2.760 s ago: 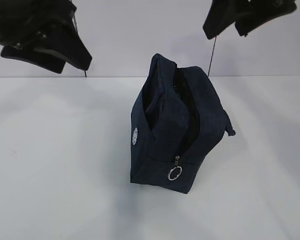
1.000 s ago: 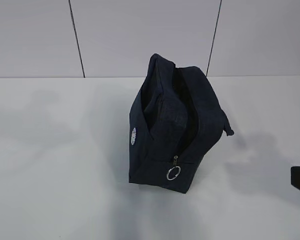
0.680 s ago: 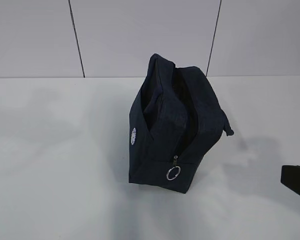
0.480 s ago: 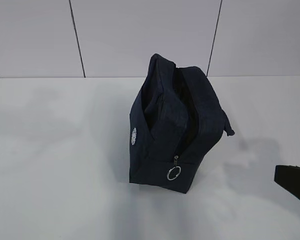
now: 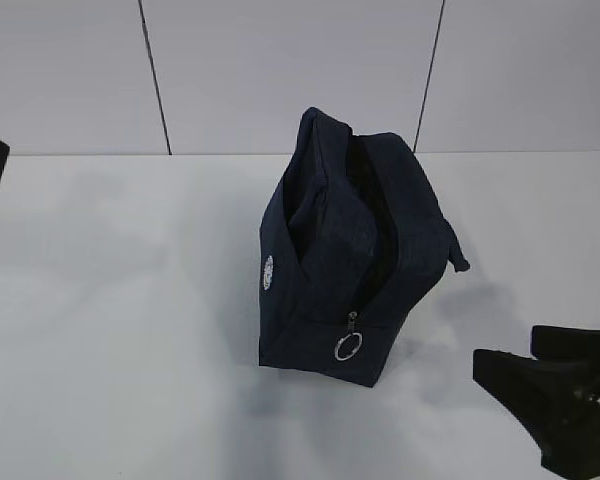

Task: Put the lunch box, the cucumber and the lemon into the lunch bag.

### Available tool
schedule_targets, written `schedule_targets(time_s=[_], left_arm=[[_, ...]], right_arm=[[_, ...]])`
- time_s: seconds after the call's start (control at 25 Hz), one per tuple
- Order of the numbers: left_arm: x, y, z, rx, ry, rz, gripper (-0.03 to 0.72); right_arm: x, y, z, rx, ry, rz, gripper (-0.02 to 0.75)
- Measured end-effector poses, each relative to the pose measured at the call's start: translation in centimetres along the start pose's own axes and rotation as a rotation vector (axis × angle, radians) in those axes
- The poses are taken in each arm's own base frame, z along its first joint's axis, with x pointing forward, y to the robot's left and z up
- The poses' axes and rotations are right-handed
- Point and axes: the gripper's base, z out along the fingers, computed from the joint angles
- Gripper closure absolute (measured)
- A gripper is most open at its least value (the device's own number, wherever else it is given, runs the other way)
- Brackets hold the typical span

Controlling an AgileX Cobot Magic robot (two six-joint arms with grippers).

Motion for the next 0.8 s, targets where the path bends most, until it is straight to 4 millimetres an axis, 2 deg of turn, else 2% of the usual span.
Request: schedule_targets(time_s=[0.4,0.8], left_arm=[[-0.1,0.1,0.0,-0.006,-0.01,0.005,0.288],[-0.1,0.4,0.0,-0.046,-0.011,0.041,0.288]], right_arm=[[1.3,1.2,4.4,-0.014,-0.001,-0.129,0.228],[3.4,2.0,7.9,-0.073,-0.016,-0.095,0.229]])
